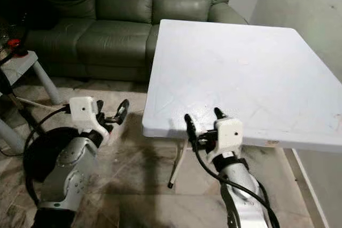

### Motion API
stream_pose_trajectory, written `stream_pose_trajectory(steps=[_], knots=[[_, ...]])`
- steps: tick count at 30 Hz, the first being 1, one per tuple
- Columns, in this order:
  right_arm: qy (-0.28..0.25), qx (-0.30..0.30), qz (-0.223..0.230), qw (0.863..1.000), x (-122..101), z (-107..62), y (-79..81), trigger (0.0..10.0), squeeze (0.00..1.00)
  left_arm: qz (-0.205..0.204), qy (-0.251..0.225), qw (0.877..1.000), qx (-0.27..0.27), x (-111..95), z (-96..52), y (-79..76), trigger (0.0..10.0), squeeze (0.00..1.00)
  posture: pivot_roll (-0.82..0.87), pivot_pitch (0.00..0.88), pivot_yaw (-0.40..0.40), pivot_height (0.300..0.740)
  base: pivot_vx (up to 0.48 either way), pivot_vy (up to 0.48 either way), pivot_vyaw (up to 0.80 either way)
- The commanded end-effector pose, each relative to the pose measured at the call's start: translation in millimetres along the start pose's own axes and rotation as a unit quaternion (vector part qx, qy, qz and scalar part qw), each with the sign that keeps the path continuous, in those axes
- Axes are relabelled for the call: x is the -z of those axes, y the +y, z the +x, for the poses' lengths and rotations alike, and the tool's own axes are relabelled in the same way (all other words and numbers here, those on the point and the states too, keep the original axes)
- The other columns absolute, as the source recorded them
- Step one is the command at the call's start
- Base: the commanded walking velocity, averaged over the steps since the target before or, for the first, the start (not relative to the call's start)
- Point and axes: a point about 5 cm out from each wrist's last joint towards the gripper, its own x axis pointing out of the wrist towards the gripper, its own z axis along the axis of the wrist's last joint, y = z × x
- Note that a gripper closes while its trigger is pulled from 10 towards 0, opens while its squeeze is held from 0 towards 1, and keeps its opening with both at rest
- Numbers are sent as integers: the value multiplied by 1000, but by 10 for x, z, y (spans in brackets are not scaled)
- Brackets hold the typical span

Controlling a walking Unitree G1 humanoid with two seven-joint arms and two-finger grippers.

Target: Hang keys on a hook

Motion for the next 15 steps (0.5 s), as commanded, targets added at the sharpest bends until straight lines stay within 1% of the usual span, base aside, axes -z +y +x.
stream_pose_trajectory(steps=[1,10,14,15], knots=[[-3,0,2,1000,-26,0,-4,10000,0,4,0,1000,6,-13,-14,-25,10000,0,20,0,-47,740,326,0,0],[-2,-4,3,1000,-27,-2,6,10000,0,4,1,1000,3,-13,-15,-32,10000,0,20,0,-48,740,316,0,0],[-1,-5,3,1000,-28,-2,8,10000,0,8,4,1000,-5,-10,-15,-35,10000,0,20,0,-49,740,0,0,0],[-1,-5,3,1000,-28,-2,9,10000,0,7,-3,1000,-8,-17,-16,-35,10000,0,22,0,-50,740,0,0,0]])
